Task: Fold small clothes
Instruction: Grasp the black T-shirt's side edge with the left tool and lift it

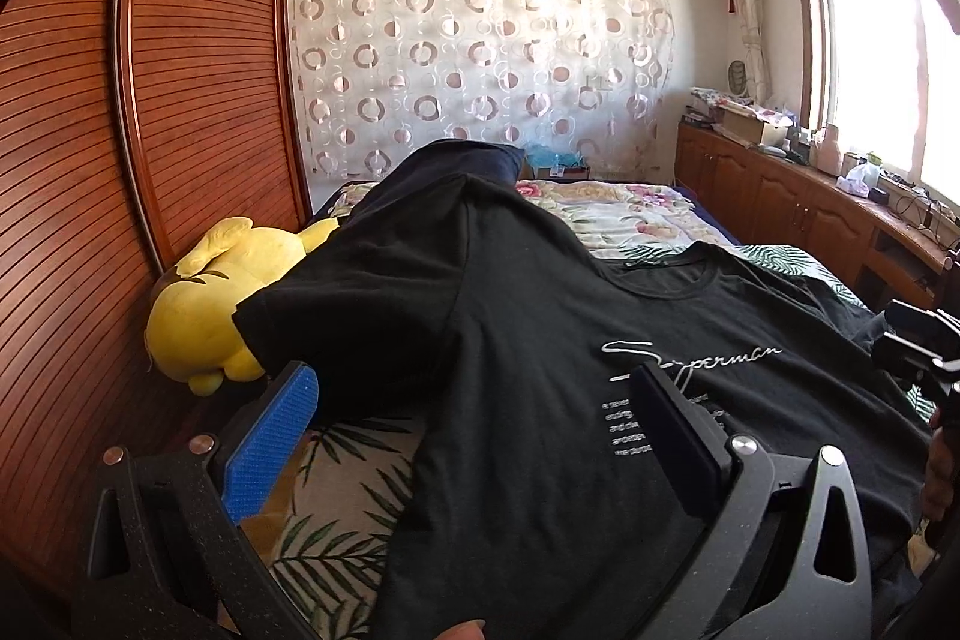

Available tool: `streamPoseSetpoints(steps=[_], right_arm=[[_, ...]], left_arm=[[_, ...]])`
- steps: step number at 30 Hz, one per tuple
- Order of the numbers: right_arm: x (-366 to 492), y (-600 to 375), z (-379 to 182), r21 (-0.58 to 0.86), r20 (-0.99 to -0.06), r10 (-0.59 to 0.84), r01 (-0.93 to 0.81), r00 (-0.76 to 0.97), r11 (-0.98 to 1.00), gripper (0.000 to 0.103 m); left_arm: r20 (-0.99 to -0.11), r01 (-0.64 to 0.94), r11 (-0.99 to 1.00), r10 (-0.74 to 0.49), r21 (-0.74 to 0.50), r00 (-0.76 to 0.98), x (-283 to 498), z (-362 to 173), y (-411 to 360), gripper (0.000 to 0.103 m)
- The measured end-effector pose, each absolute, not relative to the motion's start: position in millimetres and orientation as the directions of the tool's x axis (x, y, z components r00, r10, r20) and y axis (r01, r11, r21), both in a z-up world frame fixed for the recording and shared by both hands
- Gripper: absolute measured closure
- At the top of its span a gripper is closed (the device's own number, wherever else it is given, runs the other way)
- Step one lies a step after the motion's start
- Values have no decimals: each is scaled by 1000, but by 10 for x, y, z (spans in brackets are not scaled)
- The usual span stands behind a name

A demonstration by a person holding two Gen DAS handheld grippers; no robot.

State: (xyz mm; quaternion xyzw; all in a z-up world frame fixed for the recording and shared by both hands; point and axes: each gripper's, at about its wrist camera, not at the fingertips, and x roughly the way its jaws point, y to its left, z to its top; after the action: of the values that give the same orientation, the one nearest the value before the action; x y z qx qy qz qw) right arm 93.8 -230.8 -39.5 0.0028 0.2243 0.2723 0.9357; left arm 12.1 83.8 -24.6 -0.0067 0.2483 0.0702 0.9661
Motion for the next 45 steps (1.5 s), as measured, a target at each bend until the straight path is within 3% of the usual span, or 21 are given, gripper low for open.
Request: streamPoseSetpoints(steps=[8, 13, 18, 22, 31, 33, 40, 45], right_arm=[[1176, -2124, -338, 82, -422, 520, -540, 743, 838, 1], [1289, -1919, -389, 53, -434, 539, -577, 721, 815, 1], [1381, -1867, -454, 43, -456, 553, -603, 698, 797, 1], [1442, -1875, -484, 42, -475, 560, -617, 679, 786, 1], [1454, -1928, -506, 56, -483, 568, -624, 666, 780, 1], [1436, -1938, -508, 51, -480, 565, -621, 672, 782, 1], [1302, -1964, -527, 71, -453, 568, -607, 688, 792, 1], [1272, -2019, -564, 90, -447, 566, -595, 692, 799, 1]], left_arm=[[-489, -171, 985, 136, -27, 862, 147, -283, 1425, 0], [-517, -189, 982, 147, -29, 843, 314, -318, 1762, 9], [-546, -171, 984, 113, -55, 830, 488, -392, 1952, 30], [-572, -197, 979, 134, -50, 809, 662, -474, 2111, 39], [-623, -191, 981, 132, -29, 771, 916, -645, 2228, 72], [-621, -179, 983, 124, -27, 774, 905, -627, 2206, 87], [-556, -167, 986, 150, 22, 817, 681, -393, 2037, 92], [-582, -157, 987, 145, 30, 800, 626, -461, 1979, 92]])
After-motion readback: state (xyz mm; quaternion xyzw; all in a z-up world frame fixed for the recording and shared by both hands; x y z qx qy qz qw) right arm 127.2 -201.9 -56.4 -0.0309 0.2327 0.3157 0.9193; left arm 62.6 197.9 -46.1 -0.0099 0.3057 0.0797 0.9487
